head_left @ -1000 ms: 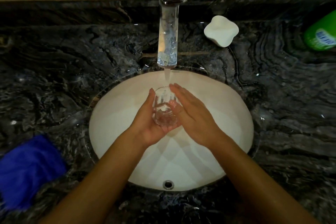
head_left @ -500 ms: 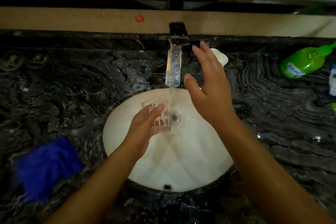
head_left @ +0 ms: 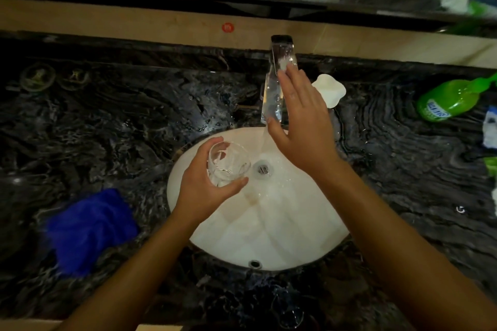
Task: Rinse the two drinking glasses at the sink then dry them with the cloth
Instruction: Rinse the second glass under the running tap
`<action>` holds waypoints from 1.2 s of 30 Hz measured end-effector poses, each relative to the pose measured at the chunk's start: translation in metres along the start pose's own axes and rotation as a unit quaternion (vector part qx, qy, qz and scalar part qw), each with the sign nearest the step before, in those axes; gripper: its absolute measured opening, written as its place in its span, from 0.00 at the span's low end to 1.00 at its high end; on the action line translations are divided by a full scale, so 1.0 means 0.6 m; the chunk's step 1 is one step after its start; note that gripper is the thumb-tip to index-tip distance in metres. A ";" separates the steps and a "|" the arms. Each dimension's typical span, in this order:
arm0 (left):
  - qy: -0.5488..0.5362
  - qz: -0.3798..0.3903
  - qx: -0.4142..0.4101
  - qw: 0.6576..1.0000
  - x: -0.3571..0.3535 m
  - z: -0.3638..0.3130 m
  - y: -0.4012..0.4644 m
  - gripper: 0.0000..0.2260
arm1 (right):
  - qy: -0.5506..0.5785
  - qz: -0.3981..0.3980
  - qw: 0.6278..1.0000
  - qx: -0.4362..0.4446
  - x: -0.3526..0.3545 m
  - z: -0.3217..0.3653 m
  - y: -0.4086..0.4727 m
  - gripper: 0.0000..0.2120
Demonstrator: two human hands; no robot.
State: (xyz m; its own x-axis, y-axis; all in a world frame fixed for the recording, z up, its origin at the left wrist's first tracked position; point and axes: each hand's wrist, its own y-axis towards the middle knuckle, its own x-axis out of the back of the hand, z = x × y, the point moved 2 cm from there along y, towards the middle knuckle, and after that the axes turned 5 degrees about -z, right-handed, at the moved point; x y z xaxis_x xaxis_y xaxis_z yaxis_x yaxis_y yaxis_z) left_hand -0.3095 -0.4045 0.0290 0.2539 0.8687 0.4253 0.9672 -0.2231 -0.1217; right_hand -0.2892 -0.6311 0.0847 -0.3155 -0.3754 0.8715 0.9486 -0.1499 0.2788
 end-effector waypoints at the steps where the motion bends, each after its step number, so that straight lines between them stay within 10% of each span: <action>1: 0.003 0.003 -0.006 1.000 0.008 -0.001 0.000 0.39 | -0.004 0.002 1.000 0.000 -0.002 -0.001 -0.004 0.35; 21: 0.020 0.072 -0.042 0.996 0.072 0.028 -0.062 0.38 | -0.039 -0.023 0.998 -0.039 -0.031 0.013 -0.025 0.38; 36: 0.103 -0.137 0.101 0.980 0.090 0.055 -0.325 0.47 | -0.094 -0.034 0.995 0.011 -0.040 0.027 -0.031 0.41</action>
State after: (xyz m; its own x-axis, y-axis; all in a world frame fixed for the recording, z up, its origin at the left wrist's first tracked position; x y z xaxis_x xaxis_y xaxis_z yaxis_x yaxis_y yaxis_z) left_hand -0.4849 -0.2996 0.0460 0.0020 0.7718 0.6359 0.9826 0.1166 -0.1446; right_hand -0.2989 -0.6046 0.0649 -0.3698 -0.1869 0.9101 0.9265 -0.1479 0.3461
